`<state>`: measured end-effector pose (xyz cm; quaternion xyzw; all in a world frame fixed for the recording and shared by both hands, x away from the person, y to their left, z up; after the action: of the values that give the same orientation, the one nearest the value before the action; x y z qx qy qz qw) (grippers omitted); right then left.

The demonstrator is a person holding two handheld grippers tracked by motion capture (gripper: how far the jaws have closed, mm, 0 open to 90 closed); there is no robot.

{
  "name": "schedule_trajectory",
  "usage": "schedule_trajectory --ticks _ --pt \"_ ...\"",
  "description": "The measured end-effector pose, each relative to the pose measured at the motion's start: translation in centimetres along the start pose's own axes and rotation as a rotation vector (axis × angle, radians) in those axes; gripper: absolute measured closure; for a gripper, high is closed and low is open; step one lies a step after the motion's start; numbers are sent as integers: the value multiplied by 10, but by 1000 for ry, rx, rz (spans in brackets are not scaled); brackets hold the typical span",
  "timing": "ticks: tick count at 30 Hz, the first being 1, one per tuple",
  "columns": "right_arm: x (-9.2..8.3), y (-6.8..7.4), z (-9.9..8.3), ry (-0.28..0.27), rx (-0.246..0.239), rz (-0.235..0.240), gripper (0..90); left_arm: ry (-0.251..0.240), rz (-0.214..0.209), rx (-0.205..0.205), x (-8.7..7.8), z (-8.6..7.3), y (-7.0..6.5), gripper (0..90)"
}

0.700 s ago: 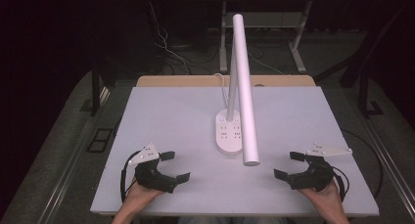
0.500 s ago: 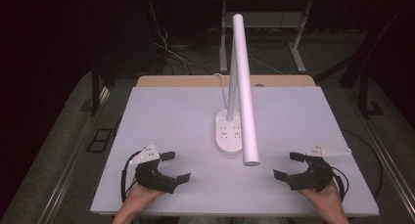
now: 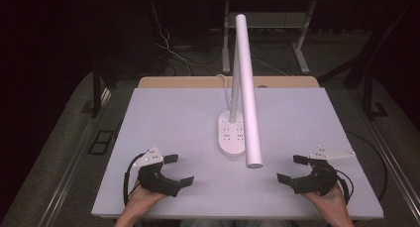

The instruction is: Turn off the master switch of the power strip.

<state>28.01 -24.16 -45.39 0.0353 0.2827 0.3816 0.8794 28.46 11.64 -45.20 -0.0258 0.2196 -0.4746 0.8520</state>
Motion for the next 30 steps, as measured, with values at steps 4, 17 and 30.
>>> schedule_trajectory --ticks 4,17,30 --pt "-1 -1 0 0 -2 2 0 2 2 1 0 1 0 0" --pt "-3 -1 -1 -5 -1 13 0 12 22 7 0 12 3 0" --pt "-4 -2 -2 -3 5 10 0 44 21 16 3 26 8 0"
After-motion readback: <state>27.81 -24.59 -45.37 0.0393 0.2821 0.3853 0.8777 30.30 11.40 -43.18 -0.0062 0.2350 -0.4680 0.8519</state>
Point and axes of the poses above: each handheld gripper's, and its own axes: x roughly forward along the jaws, z roughly out of its top, y roughly to its left, the point moved 7 cm from there along x, roughly forward along the jaws, and after that the axes turned 5 degrees about -y, right-handed, at the moved point
